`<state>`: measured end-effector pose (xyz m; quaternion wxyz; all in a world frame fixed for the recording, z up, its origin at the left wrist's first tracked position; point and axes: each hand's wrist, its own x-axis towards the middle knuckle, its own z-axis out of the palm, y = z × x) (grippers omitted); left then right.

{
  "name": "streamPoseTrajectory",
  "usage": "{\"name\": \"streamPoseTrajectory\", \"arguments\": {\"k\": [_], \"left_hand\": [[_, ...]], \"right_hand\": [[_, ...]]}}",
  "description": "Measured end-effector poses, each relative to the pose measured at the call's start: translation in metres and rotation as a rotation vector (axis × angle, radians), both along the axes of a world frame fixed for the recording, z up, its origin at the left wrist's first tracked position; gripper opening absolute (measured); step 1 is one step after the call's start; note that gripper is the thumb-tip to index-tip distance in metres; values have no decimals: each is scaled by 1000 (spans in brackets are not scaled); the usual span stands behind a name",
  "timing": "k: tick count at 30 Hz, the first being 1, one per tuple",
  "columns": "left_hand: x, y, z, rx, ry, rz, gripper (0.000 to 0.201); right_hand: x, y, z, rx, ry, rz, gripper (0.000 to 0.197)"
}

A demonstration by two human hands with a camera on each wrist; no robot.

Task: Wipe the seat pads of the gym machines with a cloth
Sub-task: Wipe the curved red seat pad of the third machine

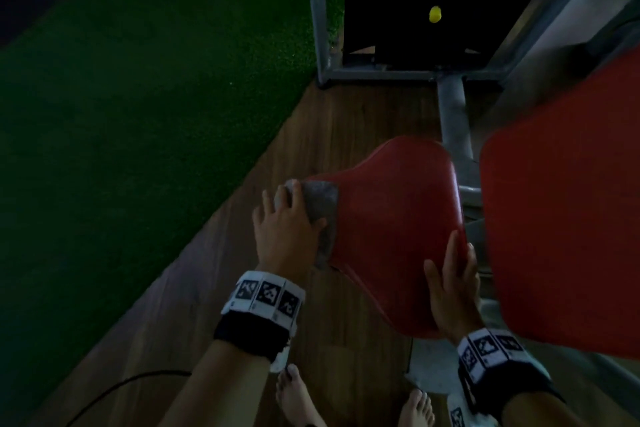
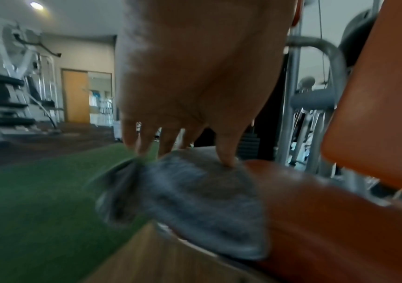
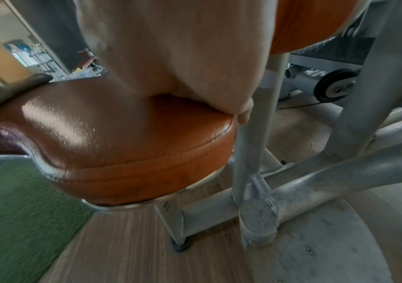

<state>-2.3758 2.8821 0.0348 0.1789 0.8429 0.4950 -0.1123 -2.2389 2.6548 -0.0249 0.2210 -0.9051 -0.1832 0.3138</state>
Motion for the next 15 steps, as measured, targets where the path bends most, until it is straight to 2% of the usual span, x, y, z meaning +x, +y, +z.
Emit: {"name": "streamPoseTrajectory", "arguments": {"k": [2, 5, 11, 15], "left_hand": [[10, -12, -2, -107, -133, 126, 80], [16, -16, -15, -116, -259, 226, 80], [-4, 1, -32, -213, -606, 292, 70], [-16, -22, -37, -224, -681, 348, 71]], "right_hand": [[2, 1, 2, -28, 37, 2, 74], [2, 3, 5, -34, 50, -15, 70], [2, 2, 6, -21, 62, 0, 70], [1, 1, 6, -6, 57, 3, 70]]}}
